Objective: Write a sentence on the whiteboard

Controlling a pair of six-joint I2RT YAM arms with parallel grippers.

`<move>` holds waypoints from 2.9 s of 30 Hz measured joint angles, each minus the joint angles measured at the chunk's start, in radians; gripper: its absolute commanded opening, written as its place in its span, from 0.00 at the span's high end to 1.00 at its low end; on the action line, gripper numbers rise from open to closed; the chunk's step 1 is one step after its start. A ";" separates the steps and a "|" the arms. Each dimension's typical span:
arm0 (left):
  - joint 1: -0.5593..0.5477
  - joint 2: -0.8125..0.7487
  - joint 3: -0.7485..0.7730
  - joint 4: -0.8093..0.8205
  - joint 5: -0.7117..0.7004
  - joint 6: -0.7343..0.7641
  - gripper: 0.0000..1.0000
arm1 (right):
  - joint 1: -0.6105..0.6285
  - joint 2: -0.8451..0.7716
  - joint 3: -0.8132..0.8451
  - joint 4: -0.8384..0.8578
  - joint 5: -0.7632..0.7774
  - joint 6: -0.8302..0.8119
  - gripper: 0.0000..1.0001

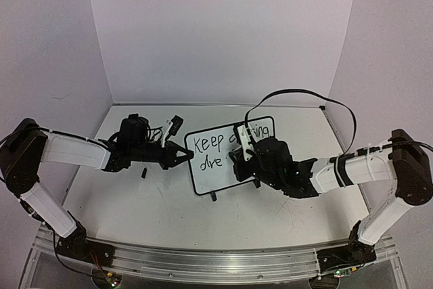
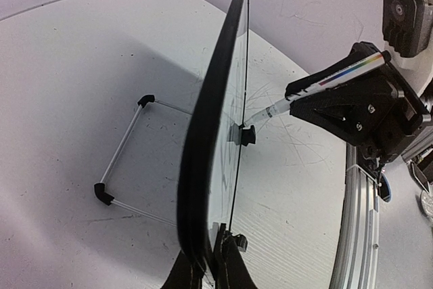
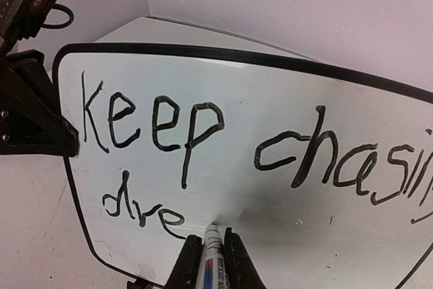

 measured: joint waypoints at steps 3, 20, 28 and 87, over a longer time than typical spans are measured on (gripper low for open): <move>0.000 0.000 0.000 -0.001 0.000 0.000 1.00 | 0.000 0.008 0.006 0.004 0.000 -0.003 1.00; 0.000 0.000 0.004 -0.009 -0.001 0.000 1.00 | 0.005 0.025 0.022 0.002 -0.036 0.001 1.00; 0.000 0.000 0.005 -0.011 -0.001 0.001 1.00 | 0.006 0.025 0.022 -0.013 -0.038 0.016 1.00; 0.000 0.000 0.006 -0.016 -0.008 0.000 1.00 | 0.016 0.024 0.021 -0.007 0.068 -0.009 1.00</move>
